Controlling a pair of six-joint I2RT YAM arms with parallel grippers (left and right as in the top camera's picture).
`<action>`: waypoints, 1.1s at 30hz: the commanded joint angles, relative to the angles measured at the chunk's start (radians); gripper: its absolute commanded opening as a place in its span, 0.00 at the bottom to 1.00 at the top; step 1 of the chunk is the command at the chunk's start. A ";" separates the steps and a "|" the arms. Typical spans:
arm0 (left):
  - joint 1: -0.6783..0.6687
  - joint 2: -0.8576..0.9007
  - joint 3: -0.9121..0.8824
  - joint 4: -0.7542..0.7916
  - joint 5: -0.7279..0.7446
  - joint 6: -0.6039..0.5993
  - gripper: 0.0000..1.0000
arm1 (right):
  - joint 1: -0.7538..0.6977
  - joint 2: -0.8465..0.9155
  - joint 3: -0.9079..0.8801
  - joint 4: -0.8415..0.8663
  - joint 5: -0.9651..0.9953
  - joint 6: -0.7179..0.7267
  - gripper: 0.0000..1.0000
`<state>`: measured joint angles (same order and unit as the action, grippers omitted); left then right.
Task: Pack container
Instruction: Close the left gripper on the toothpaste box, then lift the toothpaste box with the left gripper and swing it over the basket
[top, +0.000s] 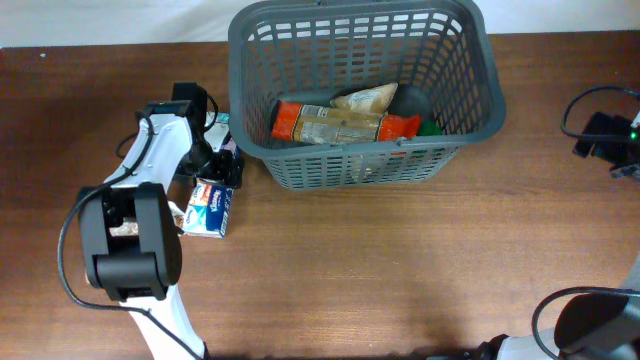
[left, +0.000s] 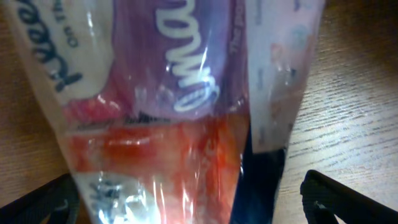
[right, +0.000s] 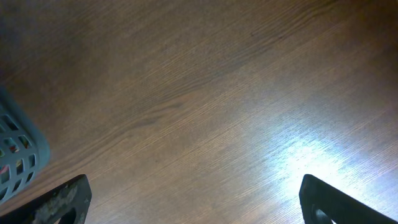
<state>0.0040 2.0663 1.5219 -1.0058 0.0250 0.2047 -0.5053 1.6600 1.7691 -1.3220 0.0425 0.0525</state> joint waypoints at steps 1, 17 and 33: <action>0.003 0.043 -0.005 0.004 -0.003 -0.008 0.99 | -0.006 0.002 -0.005 0.003 -0.005 0.008 0.99; 0.003 0.077 -0.006 0.008 -0.003 -0.009 0.99 | -0.006 0.002 -0.005 0.003 -0.005 0.008 0.99; 0.003 0.077 -0.006 0.023 -0.004 -0.010 0.35 | -0.006 0.002 -0.005 0.003 -0.005 0.008 0.99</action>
<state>0.0040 2.1258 1.5219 -0.9920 0.0151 0.1879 -0.5053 1.6600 1.7691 -1.3224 0.0422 0.0528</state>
